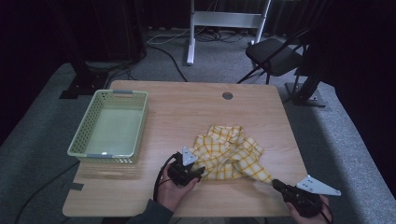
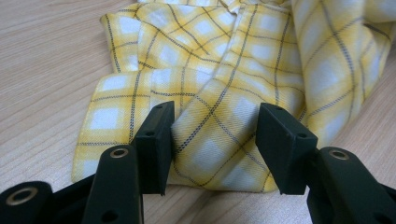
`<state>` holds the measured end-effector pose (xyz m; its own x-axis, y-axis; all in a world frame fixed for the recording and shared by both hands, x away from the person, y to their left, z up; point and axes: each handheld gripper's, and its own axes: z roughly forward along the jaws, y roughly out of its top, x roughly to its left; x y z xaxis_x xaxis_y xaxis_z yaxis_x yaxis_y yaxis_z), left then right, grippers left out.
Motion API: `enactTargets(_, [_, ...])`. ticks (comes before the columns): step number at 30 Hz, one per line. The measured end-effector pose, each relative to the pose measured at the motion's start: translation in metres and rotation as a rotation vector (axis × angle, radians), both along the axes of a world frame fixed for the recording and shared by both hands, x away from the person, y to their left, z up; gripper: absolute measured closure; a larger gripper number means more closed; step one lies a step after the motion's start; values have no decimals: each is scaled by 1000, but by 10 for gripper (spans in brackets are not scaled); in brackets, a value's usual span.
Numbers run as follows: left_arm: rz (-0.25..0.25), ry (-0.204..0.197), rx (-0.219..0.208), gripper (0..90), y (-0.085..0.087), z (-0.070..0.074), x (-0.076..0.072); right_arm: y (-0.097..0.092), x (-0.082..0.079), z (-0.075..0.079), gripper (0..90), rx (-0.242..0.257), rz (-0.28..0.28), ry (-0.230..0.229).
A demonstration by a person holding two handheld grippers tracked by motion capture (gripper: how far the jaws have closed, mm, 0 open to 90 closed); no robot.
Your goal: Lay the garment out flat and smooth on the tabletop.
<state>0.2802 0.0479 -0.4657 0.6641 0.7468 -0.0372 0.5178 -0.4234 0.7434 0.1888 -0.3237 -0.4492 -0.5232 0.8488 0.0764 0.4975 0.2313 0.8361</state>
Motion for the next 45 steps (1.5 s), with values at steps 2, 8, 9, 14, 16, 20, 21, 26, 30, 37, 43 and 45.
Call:
enactTargets(2, [-2,-1,0,483,0,1,0,-3,-5,1,870,-5,-4,1])
enactTargets(8, [-5,-10,-3,483,-1,4,0,-10,-12,6,717,2,-30,-17])
enactTargets(9, [-4,-13,-7,483,-1,4,0,-11,-12,7,683,14,-34,-26])
enactTargets(14, [-9,-21,-6,482,-4,8,2,-10,-4,11,613,20,-43,-44])
enactTargets(16, [-14,-25,-6,482,-7,9,4,-7,4,12,608,16,-36,-44])
enactTargets(20, [-25,-22,12,482,-13,10,8,1,20,11,607,24,-19,-37])
enactTargets(21, [-27,-22,13,481,-15,9,8,4,26,11,606,33,-6,-30])
enactTargets(26, [-30,-36,6,481,-16,14,9,18,42,10,584,65,43,-16])
enactTargets(30, [-27,-50,-5,481,-16,20,10,28,45,11,563,75,74,-13])
enactTargets(37, [-39,-4,48,472,-30,14,25,37,47,6,535,73,97,3])
enactTargets(43, [-52,35,76,463,-37,1,29,38,47,-2,518,72,98,32])
enactTargets(45, [-57,35,83,468,-37,1,29,38,47,-3,519,72,99,36])
